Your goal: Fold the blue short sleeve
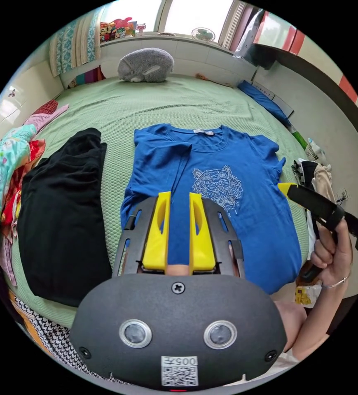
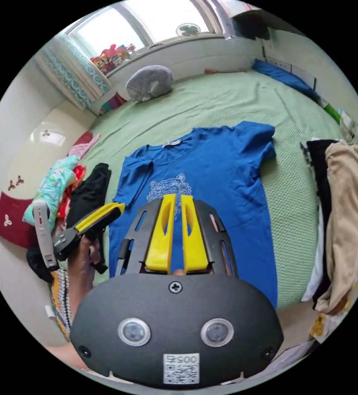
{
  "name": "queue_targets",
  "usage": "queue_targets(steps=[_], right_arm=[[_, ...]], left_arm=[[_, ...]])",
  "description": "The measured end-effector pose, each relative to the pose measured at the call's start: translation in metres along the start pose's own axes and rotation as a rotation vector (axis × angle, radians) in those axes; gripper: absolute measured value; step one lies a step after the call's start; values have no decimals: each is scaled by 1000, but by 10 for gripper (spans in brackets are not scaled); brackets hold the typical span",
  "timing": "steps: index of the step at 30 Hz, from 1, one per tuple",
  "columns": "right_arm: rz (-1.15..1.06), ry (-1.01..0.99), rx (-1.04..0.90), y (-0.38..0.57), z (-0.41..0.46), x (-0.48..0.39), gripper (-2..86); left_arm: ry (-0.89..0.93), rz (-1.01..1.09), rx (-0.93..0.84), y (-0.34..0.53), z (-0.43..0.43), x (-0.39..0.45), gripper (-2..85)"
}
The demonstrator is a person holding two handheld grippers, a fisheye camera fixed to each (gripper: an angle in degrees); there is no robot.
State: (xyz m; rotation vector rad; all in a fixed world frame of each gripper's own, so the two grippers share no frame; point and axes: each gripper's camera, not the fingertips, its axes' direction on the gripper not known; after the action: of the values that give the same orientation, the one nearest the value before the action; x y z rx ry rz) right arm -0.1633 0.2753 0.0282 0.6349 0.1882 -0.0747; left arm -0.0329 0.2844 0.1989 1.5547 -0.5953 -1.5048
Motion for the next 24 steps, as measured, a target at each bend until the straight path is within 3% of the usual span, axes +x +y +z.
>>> queue_targets(steps=[2,6,9,14,20,24], right_arm=[[30,22,32,-1,-9,-2,-5],[14,-154,55,0,-10,-5,-9],[16,-118,-5,-7,6,-6,-9],[-12,-131,-56,-13,19,-4,-9],[-55,-35,-91,-19,32,-2,-10],[-87,1,-140,-23,46,-4,-9]], left_arm=[[1,7,21,1,1,-1,106],[-59,45,88,3,12,4,138],[-139,58,75,2,28,6,136],[-170,-31,8,-2,49,-5,89],[-75,-134,26,-5,35,-22,29],[-223,-197,221,2,3,-35,11]])
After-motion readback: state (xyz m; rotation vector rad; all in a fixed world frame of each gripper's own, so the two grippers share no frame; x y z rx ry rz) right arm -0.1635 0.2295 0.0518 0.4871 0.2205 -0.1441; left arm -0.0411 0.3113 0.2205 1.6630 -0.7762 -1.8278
